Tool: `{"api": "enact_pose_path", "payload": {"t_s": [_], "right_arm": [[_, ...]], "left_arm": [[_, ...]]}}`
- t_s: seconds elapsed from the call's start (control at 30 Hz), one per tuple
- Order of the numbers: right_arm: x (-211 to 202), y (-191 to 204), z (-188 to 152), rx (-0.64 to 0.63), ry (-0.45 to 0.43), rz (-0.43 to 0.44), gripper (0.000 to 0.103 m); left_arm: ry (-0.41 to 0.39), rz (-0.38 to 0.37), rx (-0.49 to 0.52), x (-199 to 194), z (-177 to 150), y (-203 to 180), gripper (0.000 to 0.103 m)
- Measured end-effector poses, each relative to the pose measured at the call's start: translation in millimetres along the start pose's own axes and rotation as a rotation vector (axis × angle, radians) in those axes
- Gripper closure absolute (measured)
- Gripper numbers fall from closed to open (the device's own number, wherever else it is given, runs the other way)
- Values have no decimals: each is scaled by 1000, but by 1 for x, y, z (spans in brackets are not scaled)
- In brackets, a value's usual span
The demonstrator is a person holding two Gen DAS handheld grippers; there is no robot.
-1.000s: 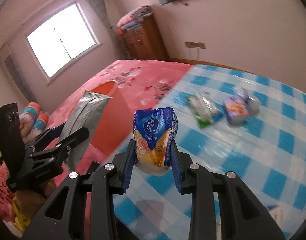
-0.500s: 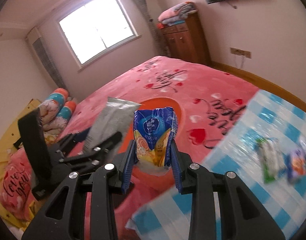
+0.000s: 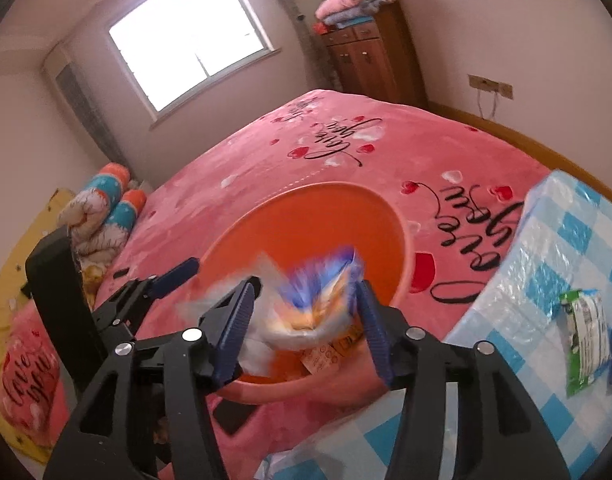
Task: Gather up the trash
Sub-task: 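Move both open tools back to the green wrapper and tissue box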
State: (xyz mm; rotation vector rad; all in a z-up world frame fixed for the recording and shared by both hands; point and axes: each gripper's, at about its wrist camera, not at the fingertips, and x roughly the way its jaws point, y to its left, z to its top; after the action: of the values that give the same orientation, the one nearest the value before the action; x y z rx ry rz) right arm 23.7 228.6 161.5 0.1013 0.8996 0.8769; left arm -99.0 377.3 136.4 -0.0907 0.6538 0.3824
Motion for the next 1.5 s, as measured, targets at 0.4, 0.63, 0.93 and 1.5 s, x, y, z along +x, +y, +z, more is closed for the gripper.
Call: {"api": "enact_pose_path", "payload": {"t_s": [0.4, 0.63, 0.93, 1.5], "right_arm": [[-54, -26, -24, 36, -125, -139, 19], [-76, -32, -40, 28, -152, -205, 19], [-100, -40, -60, 31, -175, -275, 19], [-143, -54, -99, 67, -218, -377, 11]], "left_arm": [[-48, 30, 56, -20, -1, -24, 10], [-69, 10, 101, -33, -1, -45, 9], [-85, -21, 156, -47, -6, -73, 9], [-105, -97, 249, -74, -20, -121, 8]]}}
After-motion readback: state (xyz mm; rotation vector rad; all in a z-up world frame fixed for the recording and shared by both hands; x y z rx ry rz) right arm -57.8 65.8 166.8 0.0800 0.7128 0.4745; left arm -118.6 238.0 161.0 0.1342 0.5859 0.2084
